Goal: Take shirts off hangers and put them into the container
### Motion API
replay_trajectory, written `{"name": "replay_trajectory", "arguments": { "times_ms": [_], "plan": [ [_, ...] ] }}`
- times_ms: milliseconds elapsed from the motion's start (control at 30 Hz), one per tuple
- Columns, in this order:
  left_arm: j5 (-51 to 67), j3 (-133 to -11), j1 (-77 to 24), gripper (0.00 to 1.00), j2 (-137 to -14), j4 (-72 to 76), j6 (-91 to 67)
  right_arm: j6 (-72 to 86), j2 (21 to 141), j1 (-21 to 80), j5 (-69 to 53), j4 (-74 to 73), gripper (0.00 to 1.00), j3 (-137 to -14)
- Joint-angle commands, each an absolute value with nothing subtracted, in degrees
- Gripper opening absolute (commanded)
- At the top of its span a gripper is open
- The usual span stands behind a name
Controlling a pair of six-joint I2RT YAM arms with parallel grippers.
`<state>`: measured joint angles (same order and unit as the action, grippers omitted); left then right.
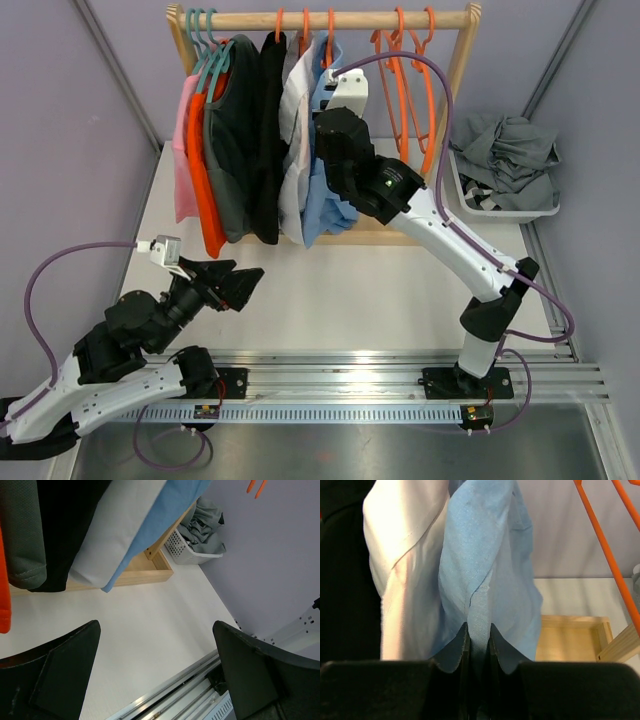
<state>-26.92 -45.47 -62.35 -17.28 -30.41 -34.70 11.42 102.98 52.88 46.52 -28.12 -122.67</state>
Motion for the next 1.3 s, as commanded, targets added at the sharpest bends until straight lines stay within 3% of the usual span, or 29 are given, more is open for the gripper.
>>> {"name": "replay_trajectory", "arguments": {
  "times_ms": [0, 233, 467, 567, 833, 1000, 1267],
  "plan": [
    [-28.6, -45.1, -62.6, 0.99, -16.4, -29.0, -35.5, 7.9, 97.9, 53.3, 49.7, -24.5, 0.00, -121.0],
    [-28.3, -44.7, -62.7, 0.99, -17.3, -28.0, -35.2, -8.5, 87.1, 53.3, 51.2, -12.3, 0.00, -110.8],
    [-27.7, -44.9, -62.7, 0.99, -19.5, -25.8, -34.5, -26.0, 80.9, 53.2, 47.5, -2.4, 0.00, -109.1],
    [-27.3, -45.2, -62.6, 0.99, -20.3, -25.0, -34.2, -24.7, 78.8, 53.2, 46.4, -5.9, 0.00, -110.0],
    [-26.5, -48.6, -62.7, 0.99, -24.0, -22.9, -31.5, -6.0, 70.5, 53.3, 39.9, -33.5, 0.00, -110.2],
    [-23.5, -52.4, -62.6, 0.99, -28.2, -19.5, -28.5, 5.5, 63.3, 53.3, 23.1, -50.6, 0.00, -110.4],
    [-15.2, -61.6, -62.6, 0.99, -40.4, -10.6, -23.2, 10.5, 53.9, 53.3, 5.3, -59.8, 0.00, -104.2]
  ]
}}
